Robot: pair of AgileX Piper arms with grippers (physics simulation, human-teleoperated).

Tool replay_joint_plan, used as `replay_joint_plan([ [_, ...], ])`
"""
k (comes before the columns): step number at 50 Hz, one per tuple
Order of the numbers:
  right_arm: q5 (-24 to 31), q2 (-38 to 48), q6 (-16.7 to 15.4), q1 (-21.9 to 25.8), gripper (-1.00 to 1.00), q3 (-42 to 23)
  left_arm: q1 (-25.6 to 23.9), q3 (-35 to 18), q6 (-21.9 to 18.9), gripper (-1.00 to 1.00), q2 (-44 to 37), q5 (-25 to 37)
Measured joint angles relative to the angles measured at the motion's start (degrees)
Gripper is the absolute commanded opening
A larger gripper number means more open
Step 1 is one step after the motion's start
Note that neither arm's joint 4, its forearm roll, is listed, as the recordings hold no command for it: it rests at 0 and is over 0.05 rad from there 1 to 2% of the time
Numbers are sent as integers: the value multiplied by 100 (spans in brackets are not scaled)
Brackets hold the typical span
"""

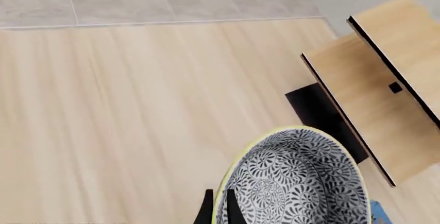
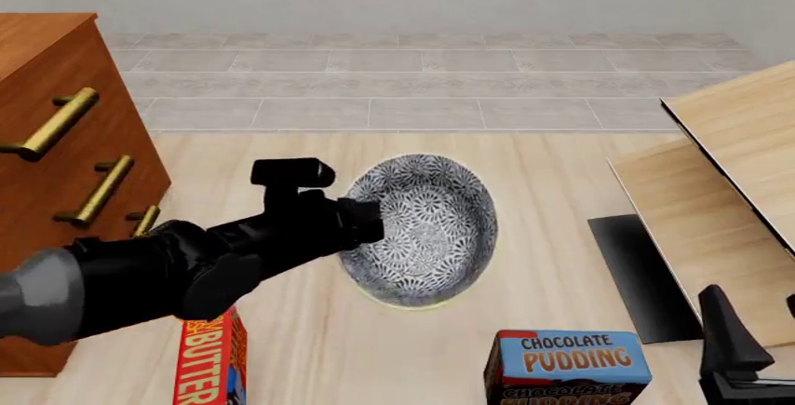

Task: Close the top drawer of the cabinet and put the bowl on top of it.

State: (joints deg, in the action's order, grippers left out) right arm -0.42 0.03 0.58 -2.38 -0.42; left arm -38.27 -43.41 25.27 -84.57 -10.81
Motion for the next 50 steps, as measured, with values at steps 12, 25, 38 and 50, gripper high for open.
replay_joint_plan([
  [12,5,0,-10,33,100,0,-117,152,-124,-100,1160,637],
  [25,-1,0,-19,58,100,3,265,126,-295,-100,2206,1702],
  [38,1,1,-24,72,100,3,1081,-196,-263,-100,2853,3080],
  [50,6,1,-39,79,100,1,1964,-569,-300,-100,3332,4242],
])
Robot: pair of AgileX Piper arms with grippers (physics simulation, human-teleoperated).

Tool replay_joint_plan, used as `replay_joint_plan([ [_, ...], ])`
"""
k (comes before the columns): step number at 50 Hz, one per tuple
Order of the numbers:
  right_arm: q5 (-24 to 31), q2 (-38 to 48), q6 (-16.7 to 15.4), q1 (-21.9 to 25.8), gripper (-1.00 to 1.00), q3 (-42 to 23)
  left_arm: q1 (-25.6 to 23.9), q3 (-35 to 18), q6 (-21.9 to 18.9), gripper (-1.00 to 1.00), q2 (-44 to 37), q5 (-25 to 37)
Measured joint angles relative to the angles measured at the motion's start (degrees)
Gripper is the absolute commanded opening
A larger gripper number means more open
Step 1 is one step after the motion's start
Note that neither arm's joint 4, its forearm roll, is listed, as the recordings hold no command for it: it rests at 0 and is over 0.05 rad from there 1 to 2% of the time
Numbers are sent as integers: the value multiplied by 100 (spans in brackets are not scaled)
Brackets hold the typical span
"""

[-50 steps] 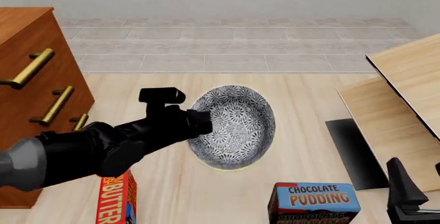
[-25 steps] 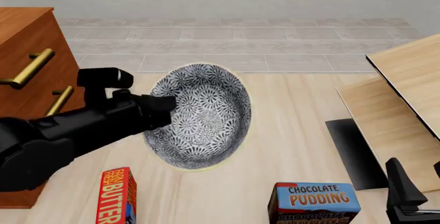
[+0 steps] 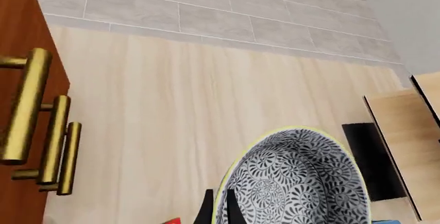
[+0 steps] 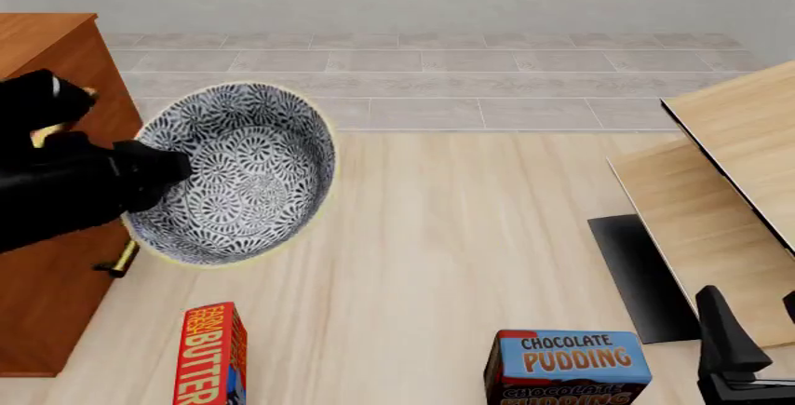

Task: Close the top drawer of the cabinet and put the bowl on top of it.

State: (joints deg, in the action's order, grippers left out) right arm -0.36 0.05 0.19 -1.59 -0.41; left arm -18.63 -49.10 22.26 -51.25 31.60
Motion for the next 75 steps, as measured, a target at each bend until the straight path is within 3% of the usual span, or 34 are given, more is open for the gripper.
replay_joint_plan([
  [18,9,0,-16,4,100,-1,1029,-440,-89,-100,-4,1085],
  [31,23,3,-50,20,100,2,1390,-1025,-40,-100,-230,1721],
  [52,36,6,-120,47,100,12,1675,-2416,848,-100,-796,2841],
  [75,34,5,-115,35,100,14,2714,-3921,1577,-100,-1418,3704],
])
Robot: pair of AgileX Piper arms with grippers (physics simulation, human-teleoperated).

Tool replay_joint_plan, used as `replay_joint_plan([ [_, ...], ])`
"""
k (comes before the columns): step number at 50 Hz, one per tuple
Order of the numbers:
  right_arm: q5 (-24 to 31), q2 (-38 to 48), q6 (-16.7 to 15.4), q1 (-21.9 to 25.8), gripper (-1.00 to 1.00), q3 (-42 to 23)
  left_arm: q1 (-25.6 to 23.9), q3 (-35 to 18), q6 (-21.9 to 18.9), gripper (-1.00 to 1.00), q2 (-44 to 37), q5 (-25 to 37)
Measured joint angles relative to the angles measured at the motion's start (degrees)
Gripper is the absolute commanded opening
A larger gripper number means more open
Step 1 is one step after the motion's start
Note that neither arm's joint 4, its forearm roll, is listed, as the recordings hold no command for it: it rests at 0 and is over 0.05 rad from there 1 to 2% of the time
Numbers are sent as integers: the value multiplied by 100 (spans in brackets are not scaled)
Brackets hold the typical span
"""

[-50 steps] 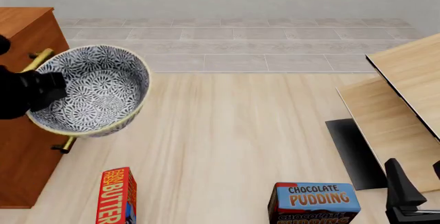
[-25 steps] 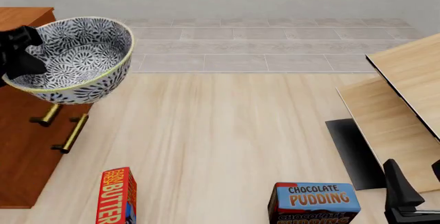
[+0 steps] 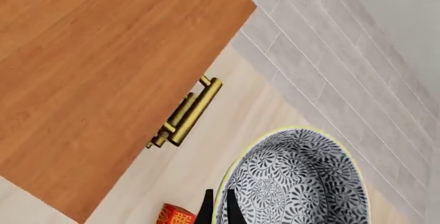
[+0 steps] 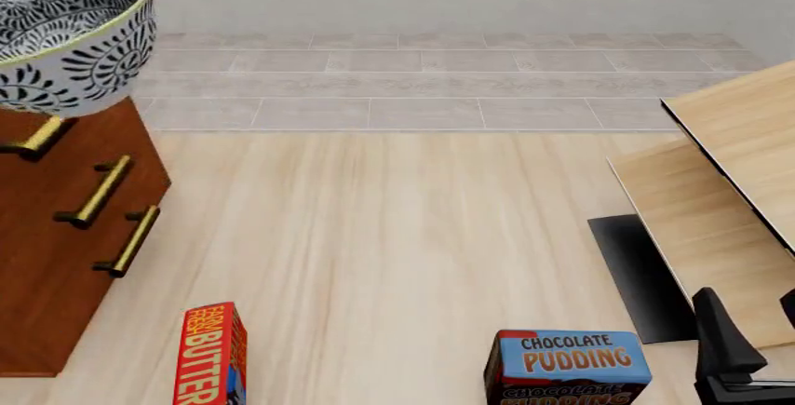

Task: Close the top drawer of the cabinet and put the bowl on top of it.

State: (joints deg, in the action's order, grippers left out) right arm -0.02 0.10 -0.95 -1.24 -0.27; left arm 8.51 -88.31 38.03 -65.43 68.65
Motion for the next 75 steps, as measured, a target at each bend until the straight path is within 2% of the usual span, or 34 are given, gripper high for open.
replay_joint_plan([
  [21,-11,3,12,9,100,7,1381,-932,437,-100,-363,122],
  [48,-10,2,45,-10,100,5,2698,-1343,789,-100,-791,126],
  [75,22,8,-24,3,100,8,3211,-1466,748,-100,-1441,126],
])
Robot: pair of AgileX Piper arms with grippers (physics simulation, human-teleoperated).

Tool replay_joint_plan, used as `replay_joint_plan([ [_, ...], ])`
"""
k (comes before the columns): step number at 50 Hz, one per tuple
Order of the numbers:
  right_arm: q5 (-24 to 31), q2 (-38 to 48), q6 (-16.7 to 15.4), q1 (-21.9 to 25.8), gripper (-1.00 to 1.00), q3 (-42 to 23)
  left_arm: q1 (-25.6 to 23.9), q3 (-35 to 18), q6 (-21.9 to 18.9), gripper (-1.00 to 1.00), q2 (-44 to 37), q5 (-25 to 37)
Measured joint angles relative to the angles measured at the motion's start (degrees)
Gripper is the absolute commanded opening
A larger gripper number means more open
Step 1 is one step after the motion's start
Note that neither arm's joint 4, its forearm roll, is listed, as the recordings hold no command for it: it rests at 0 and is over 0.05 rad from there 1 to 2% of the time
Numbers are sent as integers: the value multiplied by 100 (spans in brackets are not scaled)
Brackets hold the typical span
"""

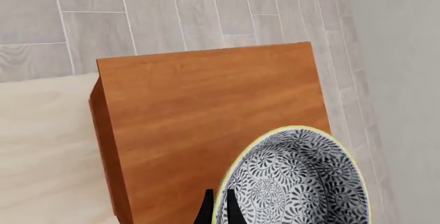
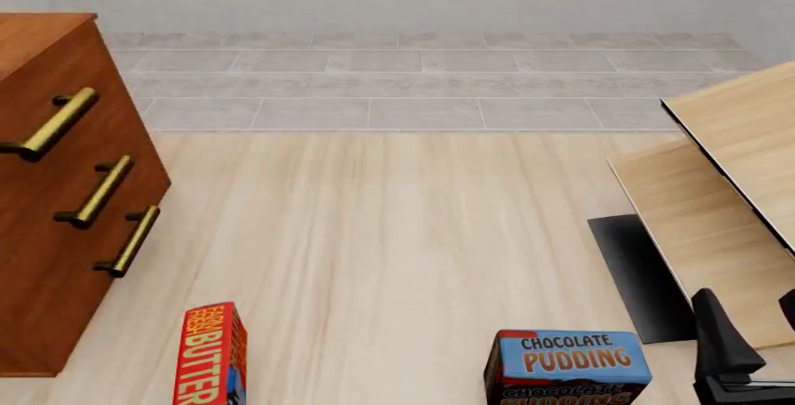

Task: Close the top drawer of the cabinet and put the bowl on top of it.

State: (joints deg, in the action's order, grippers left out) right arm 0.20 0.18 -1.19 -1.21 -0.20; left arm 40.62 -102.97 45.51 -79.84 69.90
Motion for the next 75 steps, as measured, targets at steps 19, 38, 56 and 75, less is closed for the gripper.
replay_joint_plan([
  [19,4,3,5,10,100,2,164,28,-114,-100,-244,0],
  [38,6,3,9,9,100,-11,258,63,-188,-100,-346,0],
  [56,-6,-1,13,5,100,0,302,74,-240,-100,-381,0],
  [75,-9,0,21,-2,100,-1,348,80,-328,-100,-424,-1],
])
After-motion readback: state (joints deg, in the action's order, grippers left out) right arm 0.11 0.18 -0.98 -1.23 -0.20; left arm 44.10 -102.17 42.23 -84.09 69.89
